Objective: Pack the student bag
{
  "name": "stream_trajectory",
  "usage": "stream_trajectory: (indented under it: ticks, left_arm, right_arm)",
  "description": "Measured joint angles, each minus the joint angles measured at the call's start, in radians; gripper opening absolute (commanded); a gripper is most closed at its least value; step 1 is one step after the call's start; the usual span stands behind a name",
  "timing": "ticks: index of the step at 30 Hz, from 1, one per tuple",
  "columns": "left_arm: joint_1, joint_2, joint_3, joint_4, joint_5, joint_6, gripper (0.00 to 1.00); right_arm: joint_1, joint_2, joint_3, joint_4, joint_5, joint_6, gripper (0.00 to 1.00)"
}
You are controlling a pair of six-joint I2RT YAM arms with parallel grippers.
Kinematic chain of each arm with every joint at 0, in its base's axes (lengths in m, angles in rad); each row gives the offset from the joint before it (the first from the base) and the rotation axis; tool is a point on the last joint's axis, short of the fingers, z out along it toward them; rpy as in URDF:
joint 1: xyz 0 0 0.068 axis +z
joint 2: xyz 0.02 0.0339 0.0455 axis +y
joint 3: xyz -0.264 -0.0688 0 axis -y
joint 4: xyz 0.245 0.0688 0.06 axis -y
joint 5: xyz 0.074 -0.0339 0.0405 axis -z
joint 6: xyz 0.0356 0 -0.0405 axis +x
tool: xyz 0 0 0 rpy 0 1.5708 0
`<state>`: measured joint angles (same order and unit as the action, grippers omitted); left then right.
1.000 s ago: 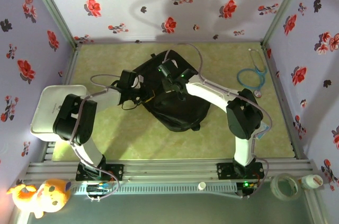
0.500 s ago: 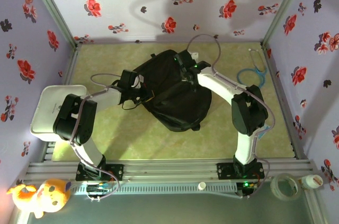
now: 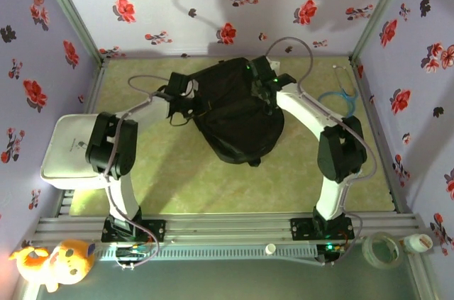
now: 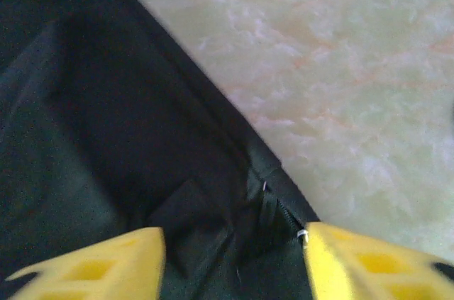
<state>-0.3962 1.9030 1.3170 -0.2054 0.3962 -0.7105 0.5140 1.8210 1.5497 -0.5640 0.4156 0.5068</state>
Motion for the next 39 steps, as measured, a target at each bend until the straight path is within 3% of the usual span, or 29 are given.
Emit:
stream_trajectory:
  ticks: [7,11,14,21,27,35,39]
  left_arm:
    - [0.003,0.042,0.182,-0.005,-0.098,0.084,0.62]
    - [0.004,-0.042,0.151,-0.028,-0.214,0.142,0.83]
    - [0.004,-0.199,0.036,-0.027,-0.328,0.187,0.99]
    - [0.009,-0.621,-0.342,0.081,-0.592,0.277,1.00]
    - [0.062,-0.774,-0.584,0.125,-0.733,0.332,1.00]
    - [0.117,-0.926,-0.862,0.303,-0.783,0.535,1.00]
    - [0.180,-0.924,-0.943,0.462,-0.777,0.611,1.00]
  right_arm:
    - [-0.059,-0.254,-0.183,0.089,0.011,-0.014,0.99]
    - [-0.093,-0.393,-0.306,0.150,0.074,-0.056,0.99]
    - [-0.126,-0.509,-0.430,0.220,0.134,-0.080,0.99]
    - [-0.190,-0.752,-0.770,0.435,0.311,-0.187,0.99]
    - [-0.231,-0.832,-1.026,0.620,0.406,-0.273,0.99]
    - [-0.354,-0.779,-1.152,0.784,0.343,-0.284,0.99]
    - [-0.385,-0.706,-1.183,0.890,0.269,-0.294,0.99]
